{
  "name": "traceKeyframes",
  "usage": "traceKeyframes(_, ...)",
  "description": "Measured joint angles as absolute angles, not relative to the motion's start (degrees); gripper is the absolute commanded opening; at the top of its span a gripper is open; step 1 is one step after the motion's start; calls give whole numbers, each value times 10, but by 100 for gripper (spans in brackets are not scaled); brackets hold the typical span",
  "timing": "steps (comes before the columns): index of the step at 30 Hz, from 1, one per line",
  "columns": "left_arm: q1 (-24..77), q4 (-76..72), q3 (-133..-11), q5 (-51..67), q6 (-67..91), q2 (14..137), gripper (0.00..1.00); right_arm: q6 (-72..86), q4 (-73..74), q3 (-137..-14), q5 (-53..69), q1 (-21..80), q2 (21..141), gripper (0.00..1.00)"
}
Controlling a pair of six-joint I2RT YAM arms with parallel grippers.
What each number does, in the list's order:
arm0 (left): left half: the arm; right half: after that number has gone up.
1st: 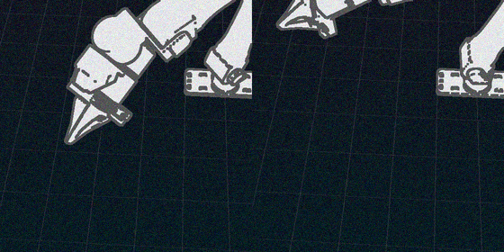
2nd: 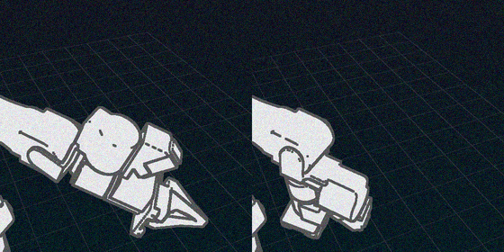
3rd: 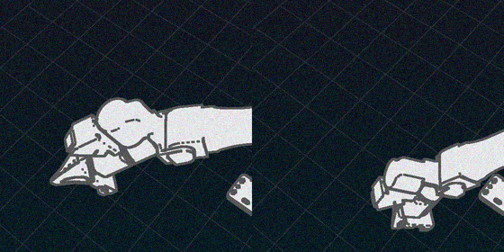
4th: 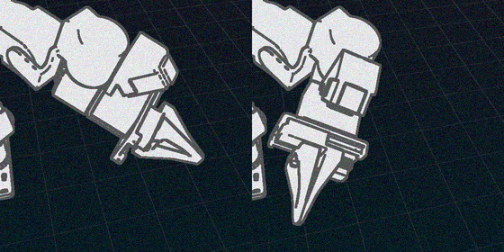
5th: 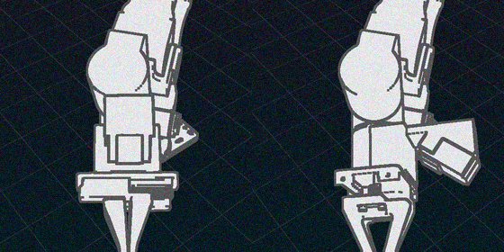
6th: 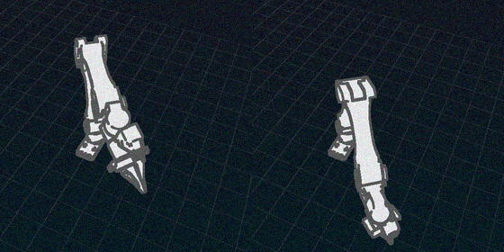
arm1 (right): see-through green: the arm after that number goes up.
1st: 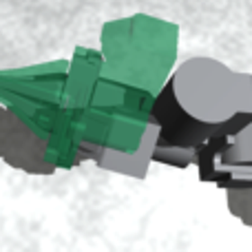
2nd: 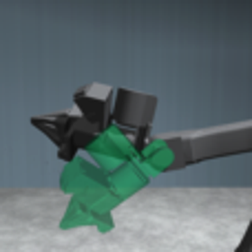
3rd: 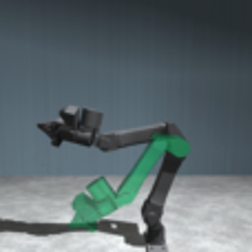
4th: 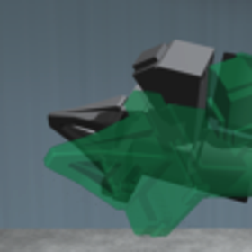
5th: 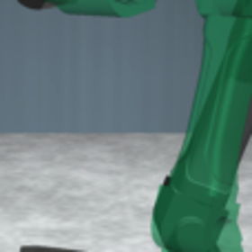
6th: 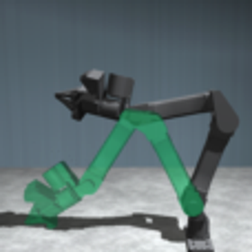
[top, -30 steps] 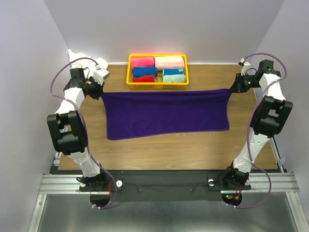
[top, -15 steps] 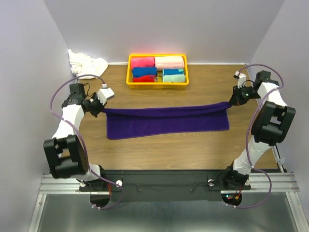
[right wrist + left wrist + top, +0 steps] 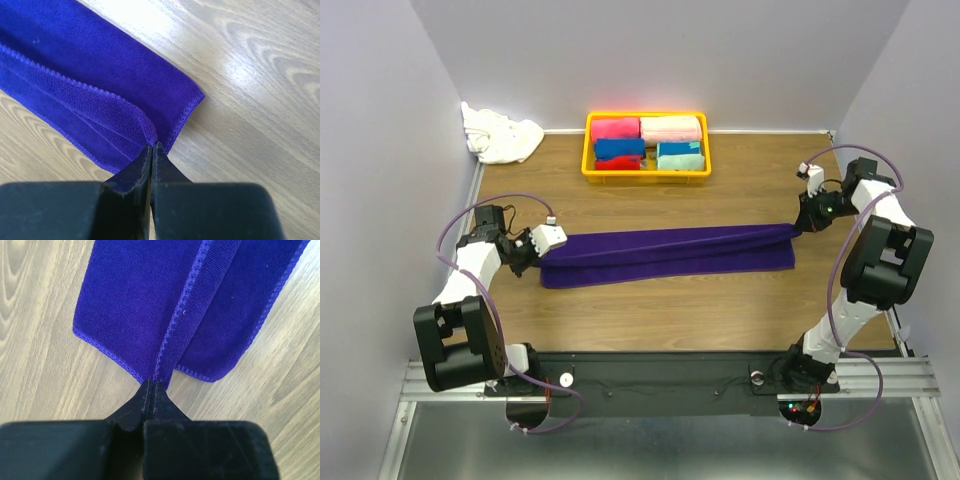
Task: Roll the towels
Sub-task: Fold the towel
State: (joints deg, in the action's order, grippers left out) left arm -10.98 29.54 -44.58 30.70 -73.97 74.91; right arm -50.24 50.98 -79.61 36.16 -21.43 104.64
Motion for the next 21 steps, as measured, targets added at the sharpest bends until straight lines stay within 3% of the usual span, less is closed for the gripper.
traceKeyframes(12, -110, 275, -440, 300, -755, 749, 0, -533, 510, -758, 349, -214, 1047, 1)
traceKeyframes(18, -110, 295, -405, 300, -810, 714, 1, -570, 507, -713, 337, -214, 1031, 7)
traceKeyframes(19, -109, 301, -394, 300, -824, 698, 4, -578, 507, -705, 334, -214, 1025, 10)
traceKeyframes(20, -109, 308, -384, 300, -837, 682, 8, -584, 506, -697, 332, -214, 1018, 24)
traceKeyframes(21, -108, 312, -372, 300, -851, 665, 22, -590, 506, -692, 330, -214, 1013, 39)
